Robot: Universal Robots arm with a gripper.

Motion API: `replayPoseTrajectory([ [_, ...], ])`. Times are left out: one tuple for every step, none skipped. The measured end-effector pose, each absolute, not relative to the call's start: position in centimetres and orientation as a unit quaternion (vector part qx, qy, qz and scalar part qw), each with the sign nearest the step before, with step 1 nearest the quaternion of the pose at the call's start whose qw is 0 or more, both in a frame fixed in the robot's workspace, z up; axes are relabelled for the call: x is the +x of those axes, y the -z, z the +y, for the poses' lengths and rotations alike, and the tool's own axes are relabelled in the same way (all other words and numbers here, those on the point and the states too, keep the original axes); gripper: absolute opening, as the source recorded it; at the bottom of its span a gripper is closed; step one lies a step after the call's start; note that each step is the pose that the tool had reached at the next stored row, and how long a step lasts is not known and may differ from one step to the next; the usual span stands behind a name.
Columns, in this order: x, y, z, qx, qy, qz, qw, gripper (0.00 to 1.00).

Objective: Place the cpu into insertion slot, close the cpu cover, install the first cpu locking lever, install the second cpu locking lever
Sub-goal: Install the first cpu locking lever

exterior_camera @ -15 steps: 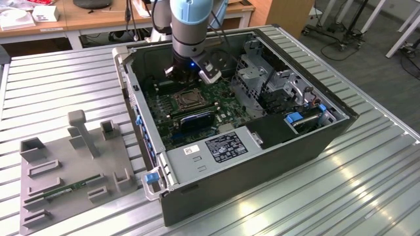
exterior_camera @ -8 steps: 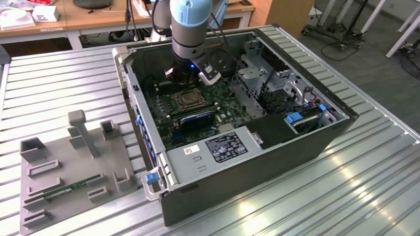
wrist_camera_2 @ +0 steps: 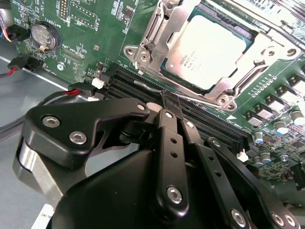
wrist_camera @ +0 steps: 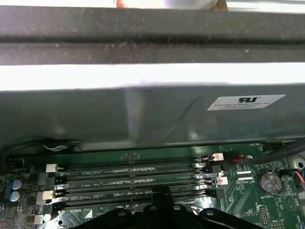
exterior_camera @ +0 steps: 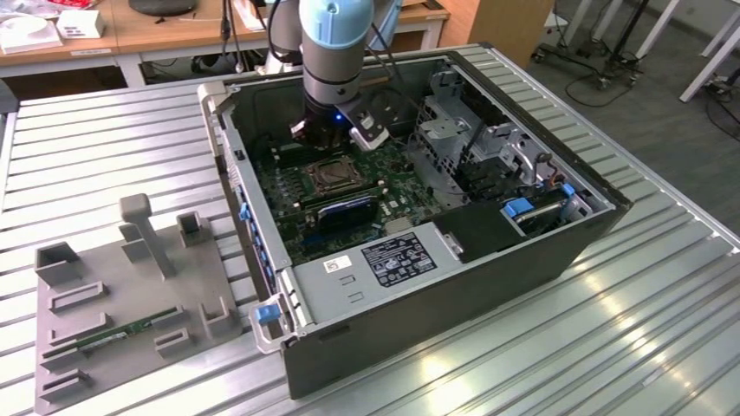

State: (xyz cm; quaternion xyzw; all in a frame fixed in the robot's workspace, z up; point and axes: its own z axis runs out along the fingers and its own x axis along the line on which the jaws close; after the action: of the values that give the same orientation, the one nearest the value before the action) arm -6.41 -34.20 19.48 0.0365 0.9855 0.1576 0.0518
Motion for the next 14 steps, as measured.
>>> replayPoseTrajectory([
  [-6.37,-19.48,-34.20,0.036,-0.157,0.986,0.052,0.11],
  [-6.33,-19.48,-34.20,0.036,-0.157,0.986,0.052,0.11],
  [-6.28,-19.48,-34.20,0.036,-0.156,0.986,0.052,0.11],
  [-6.25,-19.48,-34.20,0.036,-0.156,0.986,0.052,0.11],
  [-6.22,-19.48,-34.20,0.036,-0.155,0.986,0.052,0.11],
  [-6.19,-19.47,-34.20,0.036,-0.155,0.986,0.052,0.11],
  [-6.16,-19.47,-34.20,0.036,-0.154,0.986,0.052,0.11],
  [-6.13,-19.47,-34.20,0.036,-0.153,0.986,0.052,0.11],
  [-6.10,-19.46,-34.20,0.036,-0.153,0.986,0.052,0.11],
  [-6.09,-19.45,-34.20,0.036,-0.152,0.986,0.052,0.11],
  [-6.08,-19.44,-34.20,0.036,-0.151,0.987,0.052,0.11],
  [-6.07,-19.41,-34.20,0.036,-0.150,0.987,0.052,0.11],
  [-6.06,-19.38,-34.20,0.036,-0.149,0.987,0.052,0.11],
  [-6.06,-19.34,-34.20,0.036,-0.148,0.987,0.052,0.11],
])
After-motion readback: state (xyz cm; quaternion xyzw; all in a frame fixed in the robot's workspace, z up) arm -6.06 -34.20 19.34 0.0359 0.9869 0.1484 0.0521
